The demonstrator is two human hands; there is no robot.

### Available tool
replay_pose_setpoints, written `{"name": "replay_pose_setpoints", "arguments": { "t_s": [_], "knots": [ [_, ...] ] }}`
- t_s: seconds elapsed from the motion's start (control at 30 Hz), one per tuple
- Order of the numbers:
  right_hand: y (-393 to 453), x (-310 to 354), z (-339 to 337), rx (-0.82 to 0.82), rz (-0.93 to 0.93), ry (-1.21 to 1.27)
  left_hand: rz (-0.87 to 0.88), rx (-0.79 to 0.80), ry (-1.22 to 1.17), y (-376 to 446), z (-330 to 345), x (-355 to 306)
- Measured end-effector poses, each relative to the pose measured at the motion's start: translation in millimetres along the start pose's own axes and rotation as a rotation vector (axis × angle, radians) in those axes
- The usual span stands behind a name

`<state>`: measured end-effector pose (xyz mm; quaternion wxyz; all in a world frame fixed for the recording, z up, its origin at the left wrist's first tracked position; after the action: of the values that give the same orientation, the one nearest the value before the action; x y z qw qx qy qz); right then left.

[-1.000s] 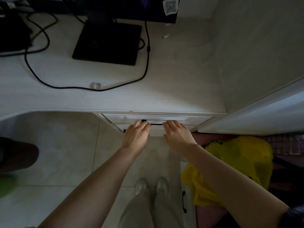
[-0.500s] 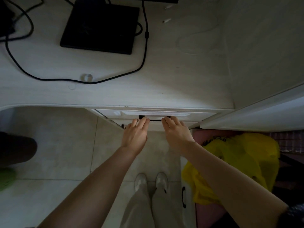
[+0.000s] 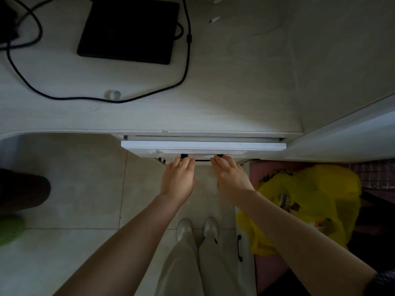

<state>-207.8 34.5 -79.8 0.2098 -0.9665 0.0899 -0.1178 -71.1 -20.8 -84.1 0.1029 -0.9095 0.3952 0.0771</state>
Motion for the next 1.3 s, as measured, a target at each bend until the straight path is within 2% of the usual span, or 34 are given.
{"name": "replay_pose_setpoints", "arguments": {
  "t_s": [0.13,0.23,0.5,0.57,0.7,0.8,0.9,1.07,1.3],
  "knots": [
    [-6.6,2.5,0.4,0.026,0.009,-0.009,0.102,-0.19,0.066,-4.5,-24.6,-5.3],
    [-8.8,4.3,-0.5,0.054,0.015,-0.027,0.097,-0.323,0.093,-3.0,-44.3,-1.8],
    [-11.2,7.2,-3.7,0.065,0.006,-0.08,0.034,-0.191,0.092,10.8,-37.4,23.3],
    [-10.6,9.5,-12.7,-0.003,-0.044,-0.075,0.014,-0.187,0.081,11.1,-36.3,21.8],
    [-17.0,7.1,-38.0,-0.327,-0.173,-0.048,-0.002,-0.188,0.051,12.1,-34.7,20.9],
    [-17.8,-0.8,-51.8,-0.429,-0.179,-0.072,0.005,-0.199,0.044,12.2,-35.5,23.1],
    [-10.9,-13.7,-52.9,-0.407,-0.104,-0.103,0.006,-0.206,0.051,12.5,-37.6,23.3],
    [-7.9,-29.2,-46.1,-0.215,0.012,-0.121,0.003,-0.221,0.043,7.5,-38.9,21.9],
    [-34.1,-28.8,-37.9,-0.126,0.01,-0.182,0.03,-0.227,0.051,-21.9,-34.5,10.5]
  ]
}}
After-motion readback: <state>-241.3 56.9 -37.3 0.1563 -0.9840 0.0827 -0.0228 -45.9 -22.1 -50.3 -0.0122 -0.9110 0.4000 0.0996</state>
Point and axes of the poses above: each hand's wrist, its own y-axis towards the middle knuckle, its own z-axis out of the palm, x = y × z, the point moved 4 cm from there along y, towards the middle knuckle, and after that the axes turned 9 degrees about z, right-handed, at the moved point
